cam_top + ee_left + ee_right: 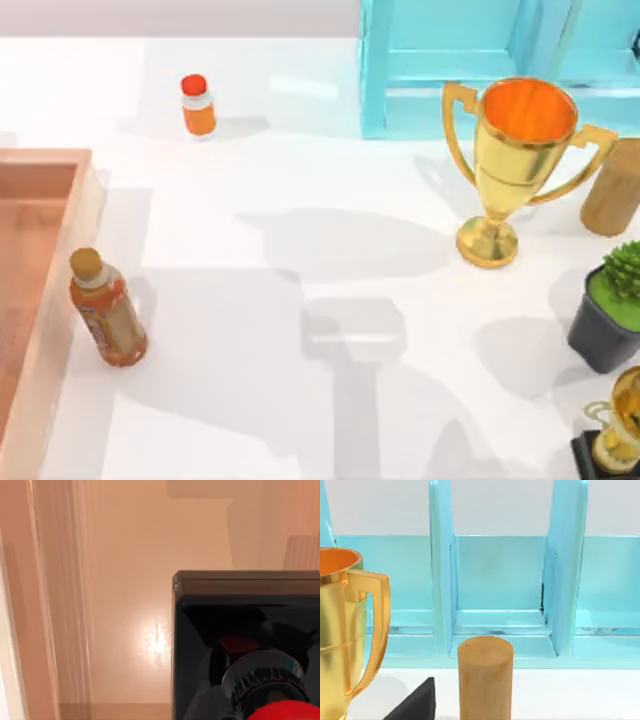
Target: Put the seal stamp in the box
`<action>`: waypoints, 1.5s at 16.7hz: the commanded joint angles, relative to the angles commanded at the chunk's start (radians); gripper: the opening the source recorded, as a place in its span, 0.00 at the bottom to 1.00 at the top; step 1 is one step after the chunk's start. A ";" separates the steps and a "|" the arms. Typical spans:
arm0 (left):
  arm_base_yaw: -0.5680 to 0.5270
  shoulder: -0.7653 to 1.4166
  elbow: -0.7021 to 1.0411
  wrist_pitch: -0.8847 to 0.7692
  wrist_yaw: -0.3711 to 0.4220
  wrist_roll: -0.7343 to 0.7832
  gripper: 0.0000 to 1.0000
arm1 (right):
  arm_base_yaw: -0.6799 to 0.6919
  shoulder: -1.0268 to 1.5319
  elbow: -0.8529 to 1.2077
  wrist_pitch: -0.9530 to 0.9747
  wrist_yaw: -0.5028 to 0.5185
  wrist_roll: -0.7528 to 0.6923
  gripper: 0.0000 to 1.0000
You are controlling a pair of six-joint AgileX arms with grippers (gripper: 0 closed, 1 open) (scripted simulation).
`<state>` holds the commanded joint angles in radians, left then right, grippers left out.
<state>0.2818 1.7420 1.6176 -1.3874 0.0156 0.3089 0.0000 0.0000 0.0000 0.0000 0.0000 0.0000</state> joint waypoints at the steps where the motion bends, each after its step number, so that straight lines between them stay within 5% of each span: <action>1: 0.000 -0.002 -0.010 0.011 0.000 0.000 0.00 | 0.000 0.000 0.000 0.000 0.000 0.000 1.00; 20: 0.006 0.008 -0.245 0.255 0.003 0.002 0.00 | 0.000 0.000 0.000 0.000 0.000 0.000 1.00; 25: 0.006 0.008 -0.245 0.255 0.003 0.002 0.38 | 0.000 0.000 0.000 0.000 0.000 0.000 1.00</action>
<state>0.2875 1.7498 1.3726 -1.1322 0.0185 0.3106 0.0000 0.0000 0.0000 0.0000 0.0000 0.0000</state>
